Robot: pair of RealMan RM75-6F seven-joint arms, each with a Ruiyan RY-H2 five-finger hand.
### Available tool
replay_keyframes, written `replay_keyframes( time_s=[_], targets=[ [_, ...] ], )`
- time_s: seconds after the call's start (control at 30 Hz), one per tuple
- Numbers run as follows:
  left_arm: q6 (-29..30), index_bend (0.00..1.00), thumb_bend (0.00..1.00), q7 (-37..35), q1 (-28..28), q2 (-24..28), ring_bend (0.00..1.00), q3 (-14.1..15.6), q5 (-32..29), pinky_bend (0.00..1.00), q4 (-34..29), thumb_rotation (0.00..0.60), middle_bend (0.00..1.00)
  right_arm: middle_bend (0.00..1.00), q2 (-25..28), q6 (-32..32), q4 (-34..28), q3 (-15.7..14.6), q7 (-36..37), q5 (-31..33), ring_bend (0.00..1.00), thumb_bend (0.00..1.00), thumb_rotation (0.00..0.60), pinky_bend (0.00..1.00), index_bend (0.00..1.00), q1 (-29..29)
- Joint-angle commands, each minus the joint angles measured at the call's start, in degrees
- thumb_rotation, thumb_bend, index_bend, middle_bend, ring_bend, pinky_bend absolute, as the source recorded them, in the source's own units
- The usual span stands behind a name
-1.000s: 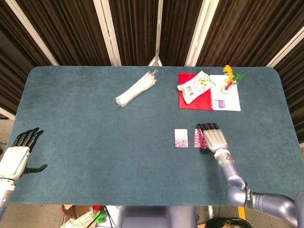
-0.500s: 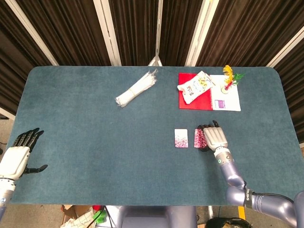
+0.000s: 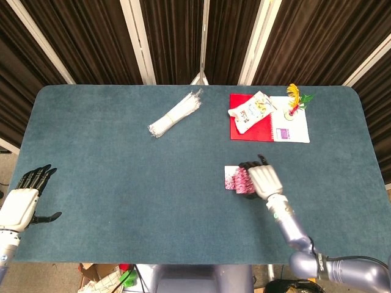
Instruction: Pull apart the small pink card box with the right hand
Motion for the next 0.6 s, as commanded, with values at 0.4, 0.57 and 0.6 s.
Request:
replay_keyframes(
  time_s=[0.4,0.57,0.6],
  targets=[
    [0.04,0.0,0.0,-0.66,-0.01,0.06,0.0,-0.37,-0.51,0.0,0.4,0.6,0.0,0.36,-2.26,1.81,-10.16,-6.57,-9.42,-5.25,0.14,0.25,0.6,0.0,0.29,-0.24],
    [0.07,0.0,0.0,-1.09,0.08,0.15,0.0,-0.39,-0.61,0.0,0.3,0.6,0.0,0.18,-3.06,2.93,-9.94,-7.26,-11.51,-3.46,0.06,0.25,0.6,0.0,0.08,-0.95],
    [0.08,0.0,0.0,-1.16,0.09,0.16,0.0,-0.43,-0.71,0.0,0.25,0.6,0.0,0.15,-2.97,3.01,-10.09,-7.34,-11.73,-3.11,0.04,0.25,0.6,0.0,0.05,-1.04]
  ],
)
